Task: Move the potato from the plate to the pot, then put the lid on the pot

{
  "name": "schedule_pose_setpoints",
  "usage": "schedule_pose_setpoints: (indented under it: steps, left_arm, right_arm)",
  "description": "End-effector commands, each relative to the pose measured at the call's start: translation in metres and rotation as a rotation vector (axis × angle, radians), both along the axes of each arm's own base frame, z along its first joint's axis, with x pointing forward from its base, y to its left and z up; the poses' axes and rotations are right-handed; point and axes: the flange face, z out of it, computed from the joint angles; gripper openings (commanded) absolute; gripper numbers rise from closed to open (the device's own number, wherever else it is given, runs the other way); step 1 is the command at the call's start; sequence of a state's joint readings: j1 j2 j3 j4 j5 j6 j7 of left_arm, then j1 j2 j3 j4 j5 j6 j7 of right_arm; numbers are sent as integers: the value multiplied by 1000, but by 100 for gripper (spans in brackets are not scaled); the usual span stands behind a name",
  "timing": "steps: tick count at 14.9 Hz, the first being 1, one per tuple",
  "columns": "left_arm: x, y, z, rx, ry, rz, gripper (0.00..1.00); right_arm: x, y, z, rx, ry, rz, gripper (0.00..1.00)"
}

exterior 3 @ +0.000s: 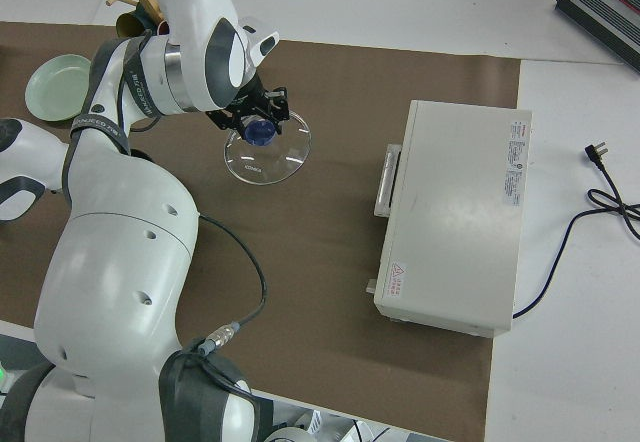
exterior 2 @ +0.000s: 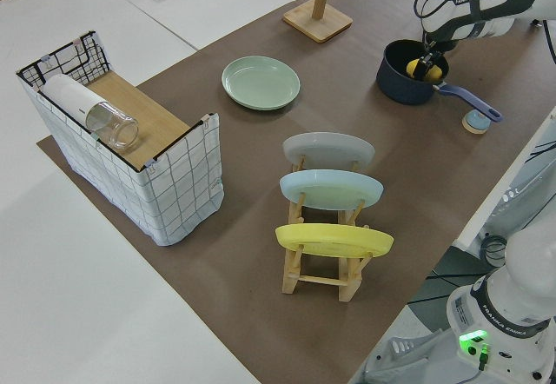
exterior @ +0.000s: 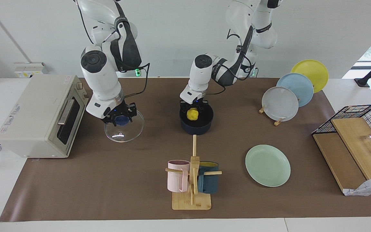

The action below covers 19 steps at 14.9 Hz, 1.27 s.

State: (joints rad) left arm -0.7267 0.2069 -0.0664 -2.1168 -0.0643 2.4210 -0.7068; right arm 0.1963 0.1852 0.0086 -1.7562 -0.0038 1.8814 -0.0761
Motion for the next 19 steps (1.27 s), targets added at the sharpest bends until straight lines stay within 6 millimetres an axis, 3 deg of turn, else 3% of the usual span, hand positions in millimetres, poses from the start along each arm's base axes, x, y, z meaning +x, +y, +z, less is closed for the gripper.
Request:
schedule_pose_setpoints:
  steps: [1, 3, 7, 8, 10, 12, 14, 16, 19]
  left_arm:
    - [-6, 8, -9, 30, 25, -47, 100]
    - [11, 19, 11, 46, 43, -43, 100]
    - [23, 26, 46, 60, 65, -39, 100]
    - [26, 30, 56, 59, 65, -34, 100]
    - [33, 40, 85, 60, 68, -23, 100]
    - [53, 59, 125, 66, 81, -20, 100]
    - [84, 100, 171, 59, 79, 5, 100]
    - [108, 153, 216, 34, 36, 41, 100]
    - [133, 241, 254, 20, -30, 42, 100]
  right_arm:
    - [-12, -2, 6, 2, -22, -12, 0]
    - [-12, -1, 6, 1, -25, -31, 0]
    - [-9, 2, 12, 9, -31, -40, 0]
    - [-11, 18, 16, 12, -32, -35, 0]
    - [-11, 30, 19, 13, -44, -73, 0]
    - [-17, 57, 19, 22, -54, -82, 0]
    - [-24, 87, 19, 29, -73, -123, 0]
    - [-28, 111, 15, 35, -79, -150, 0]
    - [-46, 171, 14, 60, -114, -200, 0]
